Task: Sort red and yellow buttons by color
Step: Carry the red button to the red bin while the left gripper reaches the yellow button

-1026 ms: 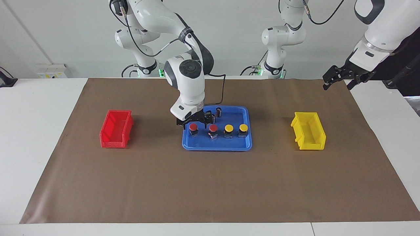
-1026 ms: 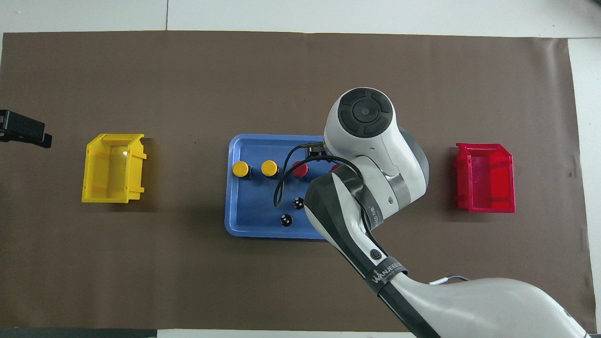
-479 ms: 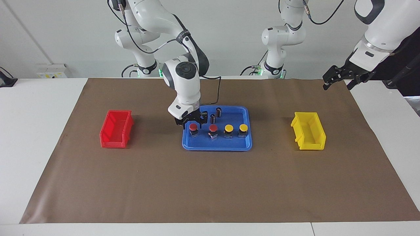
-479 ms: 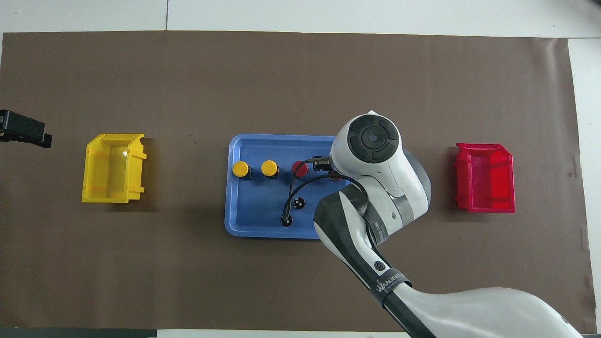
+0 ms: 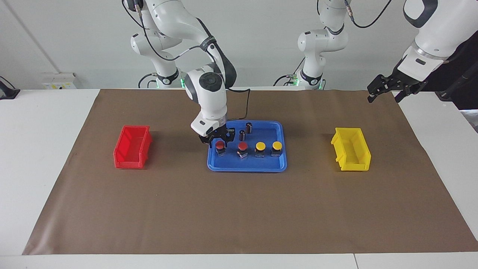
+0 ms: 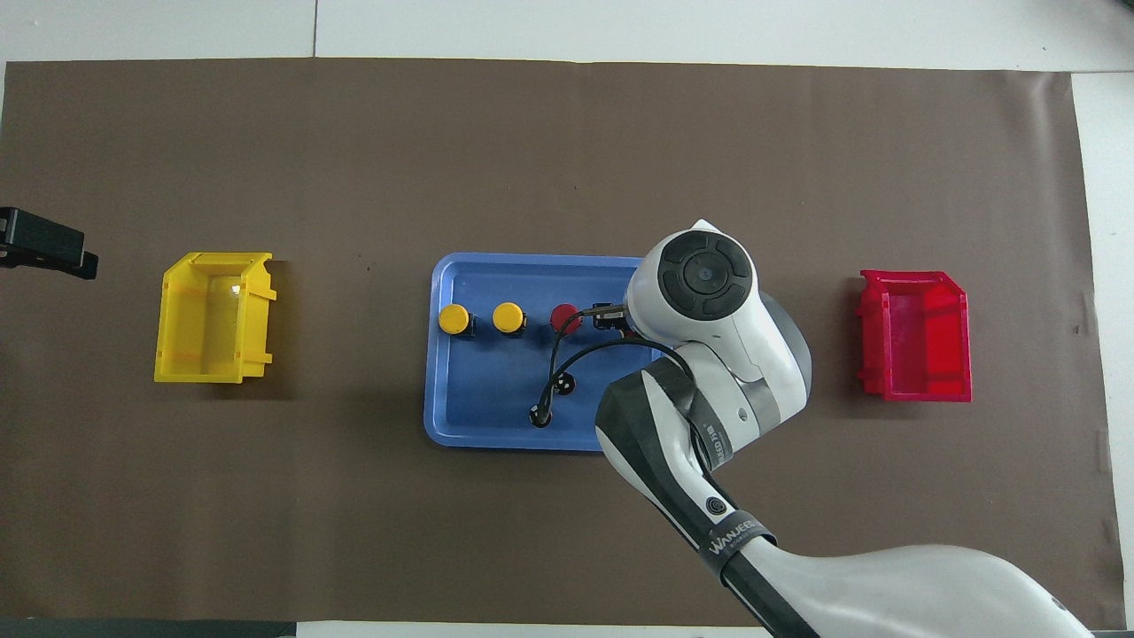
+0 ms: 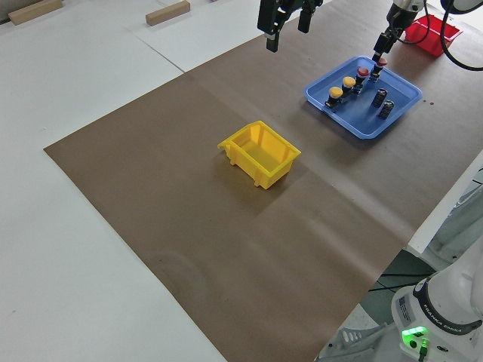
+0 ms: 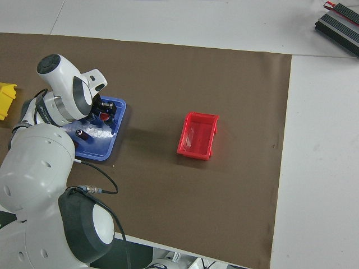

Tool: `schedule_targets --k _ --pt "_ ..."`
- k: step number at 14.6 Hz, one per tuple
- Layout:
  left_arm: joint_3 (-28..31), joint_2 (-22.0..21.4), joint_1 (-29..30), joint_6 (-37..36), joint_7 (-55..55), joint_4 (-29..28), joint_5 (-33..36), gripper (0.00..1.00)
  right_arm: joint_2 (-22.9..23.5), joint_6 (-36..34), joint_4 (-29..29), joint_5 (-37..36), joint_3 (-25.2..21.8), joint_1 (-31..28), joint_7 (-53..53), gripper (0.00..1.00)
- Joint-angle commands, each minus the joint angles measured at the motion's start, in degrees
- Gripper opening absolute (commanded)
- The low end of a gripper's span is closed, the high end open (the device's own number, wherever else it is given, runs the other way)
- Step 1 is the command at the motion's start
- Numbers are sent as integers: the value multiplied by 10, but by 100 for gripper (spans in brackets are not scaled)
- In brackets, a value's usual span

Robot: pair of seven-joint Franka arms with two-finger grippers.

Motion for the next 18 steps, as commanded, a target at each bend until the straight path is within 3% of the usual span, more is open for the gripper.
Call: schedule_targets --k 1,6,7,10,11,14,18 --pt "1 -16 3 -4 3 -17 -7 100 -17 24 -30 -2 3 -3 -6 61" --pt "-3 -15 -20 2 -17 -14 -4 100 -17 29 -32 -2 3 -1 -5 58" --pt "-6 -19 -28 8 -52 -28 -5 100 -18 29 -32 -2 3 5 -5 52" --pt "-6 -84 -121 227 -144 -222 -5 100 -15 15 -16 0 3 5 -5 28" --pt "-6 -80 -156 266 -189 -253 -5 100 -11 -9 9 0 3 2 -6 24" --pt "-6 -21 -221 325 -288 -267 -5 99 -27 -102 75 0 1 -34 -46 23" --pt "-6 9 -267 410 -353 -323 -4 93 -113 -204 57 8 1 -167 -265 23"
